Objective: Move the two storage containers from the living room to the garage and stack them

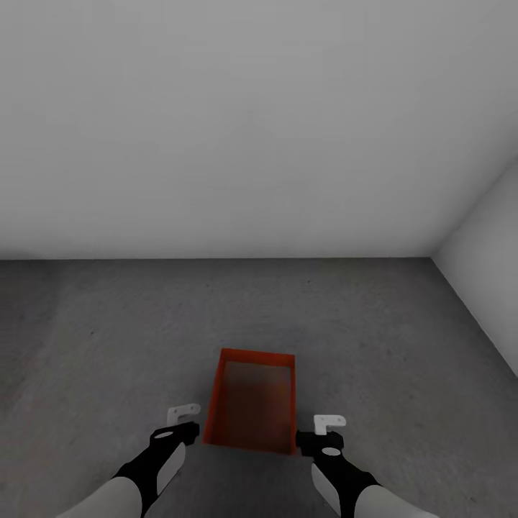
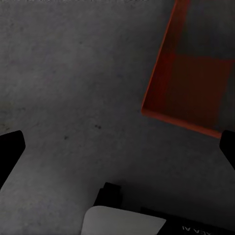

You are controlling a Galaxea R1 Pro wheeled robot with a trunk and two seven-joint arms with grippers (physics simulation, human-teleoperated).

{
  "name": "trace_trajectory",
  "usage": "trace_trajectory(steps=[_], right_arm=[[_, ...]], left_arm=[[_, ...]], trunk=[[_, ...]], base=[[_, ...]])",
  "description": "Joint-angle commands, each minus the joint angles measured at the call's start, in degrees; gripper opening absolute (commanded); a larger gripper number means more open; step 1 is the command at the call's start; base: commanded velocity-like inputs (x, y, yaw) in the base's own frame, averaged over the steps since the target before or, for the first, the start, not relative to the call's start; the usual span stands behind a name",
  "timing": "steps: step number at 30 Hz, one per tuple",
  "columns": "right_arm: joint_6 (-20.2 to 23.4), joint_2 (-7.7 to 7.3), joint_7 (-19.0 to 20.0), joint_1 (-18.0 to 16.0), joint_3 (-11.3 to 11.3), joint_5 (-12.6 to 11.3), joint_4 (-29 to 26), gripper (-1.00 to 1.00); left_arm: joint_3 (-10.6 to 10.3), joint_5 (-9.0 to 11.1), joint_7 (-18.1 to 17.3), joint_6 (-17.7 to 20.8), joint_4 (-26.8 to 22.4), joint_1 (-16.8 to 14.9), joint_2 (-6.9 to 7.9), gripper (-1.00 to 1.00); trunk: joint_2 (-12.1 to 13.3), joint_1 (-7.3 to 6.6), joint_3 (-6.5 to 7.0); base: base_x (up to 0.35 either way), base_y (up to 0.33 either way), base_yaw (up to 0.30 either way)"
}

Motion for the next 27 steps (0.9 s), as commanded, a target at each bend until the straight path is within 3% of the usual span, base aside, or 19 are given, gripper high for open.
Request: trace_trajectory(steps=[1, 8, 27], right_arm=[[-0.25, -0.01, -0.26, -0.04, 0.46, -0.61, 0.06, 1.0], [-0.23, 0.05, -0.26, -0.04, 0.52, -0.61, 0.06, 1.0], [-0.18, 0.07, -0.22, -0.04, 0.55, -0.65, 0.11, 1.0]], left_arm=[[-0.5, 0.49, 0.43, 0.3, -0.11, -0.01, 0.04, 1.0], [-0.69, 0.49, 0.38, 0.3, 0.03, -0.01, 0.04, 1.0], [-0.77, 0.39, 0.4, 0.31, 0.66, 0.02, 0.04, 1.0]], trunk=[[-0.05, 0.01, -0.05], [-0.05, 0.01, -0.05], [-0.05, 0.01, -0.05]], base=[[0.0, 0.0, 0.0], [-0.103, 0.065, 0.0], [-0.283, 0.162, 0.0]])
